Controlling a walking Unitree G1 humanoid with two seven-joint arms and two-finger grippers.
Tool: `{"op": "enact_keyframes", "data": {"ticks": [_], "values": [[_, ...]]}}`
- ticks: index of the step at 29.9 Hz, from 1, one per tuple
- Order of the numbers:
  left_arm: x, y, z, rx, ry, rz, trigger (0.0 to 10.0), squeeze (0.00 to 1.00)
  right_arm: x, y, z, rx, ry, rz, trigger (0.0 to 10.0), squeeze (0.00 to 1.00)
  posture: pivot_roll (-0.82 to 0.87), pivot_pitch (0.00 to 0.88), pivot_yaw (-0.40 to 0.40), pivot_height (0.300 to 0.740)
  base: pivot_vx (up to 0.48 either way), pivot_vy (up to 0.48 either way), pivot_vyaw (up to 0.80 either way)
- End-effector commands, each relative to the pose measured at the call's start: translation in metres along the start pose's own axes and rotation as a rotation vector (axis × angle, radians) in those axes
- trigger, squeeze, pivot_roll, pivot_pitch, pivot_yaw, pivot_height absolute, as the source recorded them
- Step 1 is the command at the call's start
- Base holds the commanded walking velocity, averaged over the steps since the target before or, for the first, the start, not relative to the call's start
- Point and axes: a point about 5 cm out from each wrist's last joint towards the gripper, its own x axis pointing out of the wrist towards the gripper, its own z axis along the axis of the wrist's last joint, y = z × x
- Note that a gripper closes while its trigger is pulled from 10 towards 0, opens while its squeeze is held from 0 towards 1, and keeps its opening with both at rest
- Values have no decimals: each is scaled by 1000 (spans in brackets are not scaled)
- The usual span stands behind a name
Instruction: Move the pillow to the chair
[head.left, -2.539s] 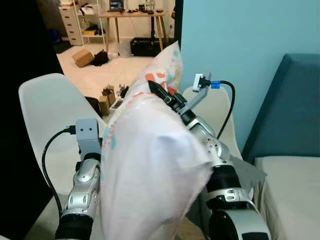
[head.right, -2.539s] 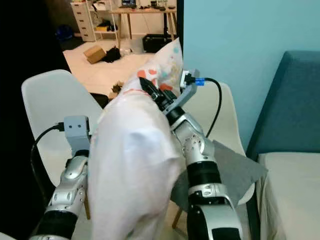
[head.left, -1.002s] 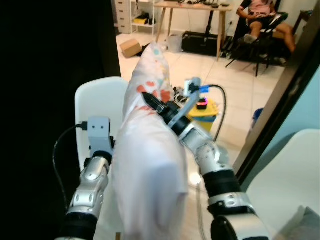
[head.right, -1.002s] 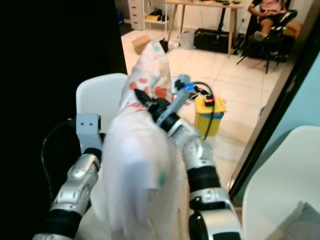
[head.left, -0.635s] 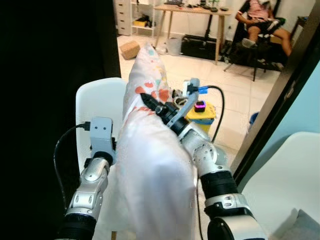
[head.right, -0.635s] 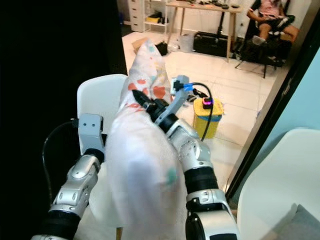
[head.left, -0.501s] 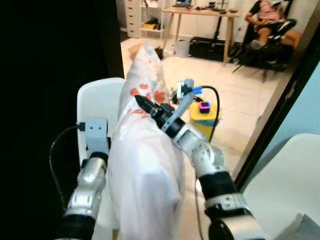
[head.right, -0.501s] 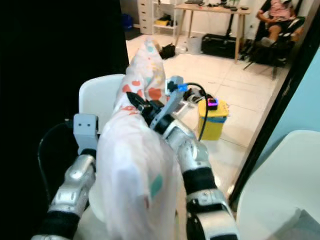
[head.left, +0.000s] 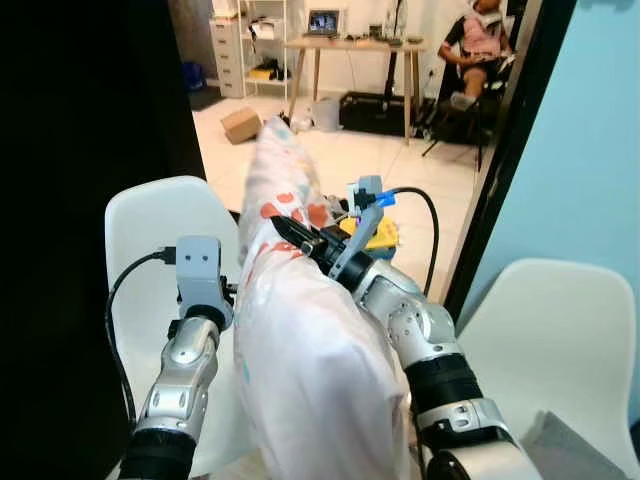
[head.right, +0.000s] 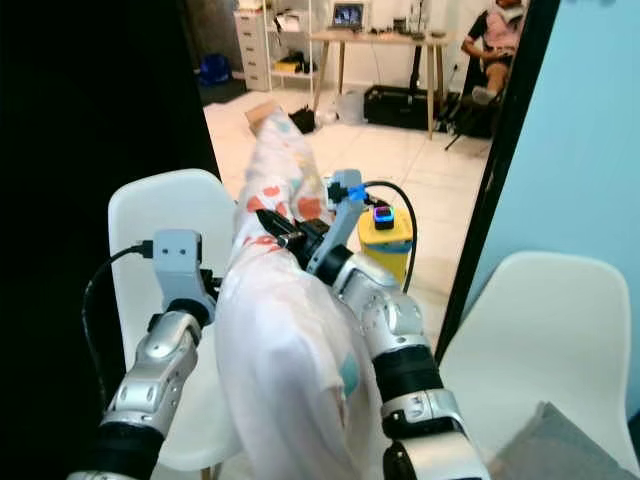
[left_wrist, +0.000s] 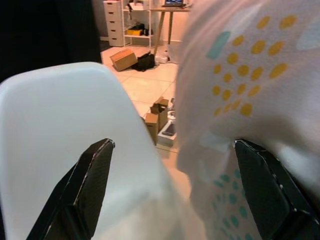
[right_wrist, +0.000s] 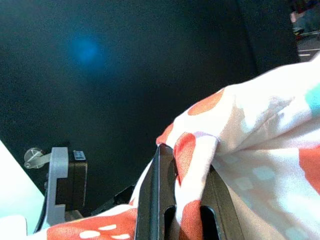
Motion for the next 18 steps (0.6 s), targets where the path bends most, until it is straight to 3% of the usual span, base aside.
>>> {"op": "enact_keyframes", "data": {"ticks": [1, 11, 17, 18], "values": [[-1, 2, 1, 10, -12, 4, 10000, 0, 11, 18, 12, -47, -61, 94, 10000, 0, -201, 0, -2, 728, 352, 0, 600], [0, -2, -1, 6, -5, -10, 10000, 0, 11, 17, 13, -7, -67, 84, 10000, 0, -203, 0, 1, 728, 364, 0, 0], [-1, -9, 2, -8, -25, -60, 10000, 0, 11, 18, 11, -3, -61, 89, 10000, 0, -201, 0, -1, 728, 0, 0, 0], [-3, -14, 0, 34, -15, -96, 10000, 0, 11, 18, 10, 0, -56, 92, 10000, 0, -201, 0, -1, 728, 0, -439, 0]]}}
